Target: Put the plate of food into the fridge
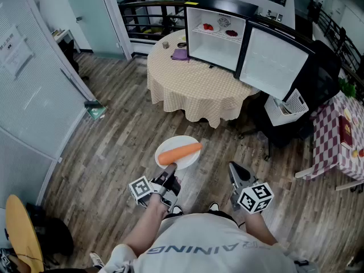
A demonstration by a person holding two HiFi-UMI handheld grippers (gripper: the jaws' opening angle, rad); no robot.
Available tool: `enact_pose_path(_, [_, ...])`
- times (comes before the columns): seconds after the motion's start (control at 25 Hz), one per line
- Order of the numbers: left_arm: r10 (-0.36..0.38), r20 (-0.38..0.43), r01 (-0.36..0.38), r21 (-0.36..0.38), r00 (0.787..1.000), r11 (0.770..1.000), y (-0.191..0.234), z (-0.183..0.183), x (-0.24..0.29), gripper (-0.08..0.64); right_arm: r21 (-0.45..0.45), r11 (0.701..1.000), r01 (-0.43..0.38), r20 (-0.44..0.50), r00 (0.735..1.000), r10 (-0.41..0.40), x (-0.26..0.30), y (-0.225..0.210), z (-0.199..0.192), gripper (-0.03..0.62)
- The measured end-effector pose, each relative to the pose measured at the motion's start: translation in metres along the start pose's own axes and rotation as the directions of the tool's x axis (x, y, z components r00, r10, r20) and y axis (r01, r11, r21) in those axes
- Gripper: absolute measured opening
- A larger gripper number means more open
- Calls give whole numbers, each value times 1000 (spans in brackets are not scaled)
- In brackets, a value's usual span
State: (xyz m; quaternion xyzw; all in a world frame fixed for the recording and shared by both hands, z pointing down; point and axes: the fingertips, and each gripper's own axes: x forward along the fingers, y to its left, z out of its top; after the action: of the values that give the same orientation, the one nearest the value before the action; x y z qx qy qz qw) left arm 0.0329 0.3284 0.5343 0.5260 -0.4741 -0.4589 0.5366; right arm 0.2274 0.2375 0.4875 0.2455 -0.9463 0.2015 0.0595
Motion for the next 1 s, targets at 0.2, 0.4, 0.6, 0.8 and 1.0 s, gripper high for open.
enact_pose_path(0.2, [-2,-8,2,2,1000,1000,-1,-2,-1,31,1,1000,-1,-3,1000,1,1,2,-1,22])
enact_pose_path(0.4, [0,-4,0,-2,1000,1000,-1,0,-3,31,-4,1000,-10,-10,1000,10,4,7,-3,23])
enact_pose_path(0.6, [2,1,-2,-5,1000,1000,0,-1,-4,31,36,999,-18,22,1000,17,1,4,2,23])
enact_pose_path(0.8, [5,1,-5,0,1000,1000,-3,-6,4,31,50,998,-26,29,999,25,-4,-5,6,23])
enact_pose_path(1.0, [0,10,0,5,1000,1000,-6,-24,20,31,67,997,-25,17,1000,24,-14,-29,4,23])
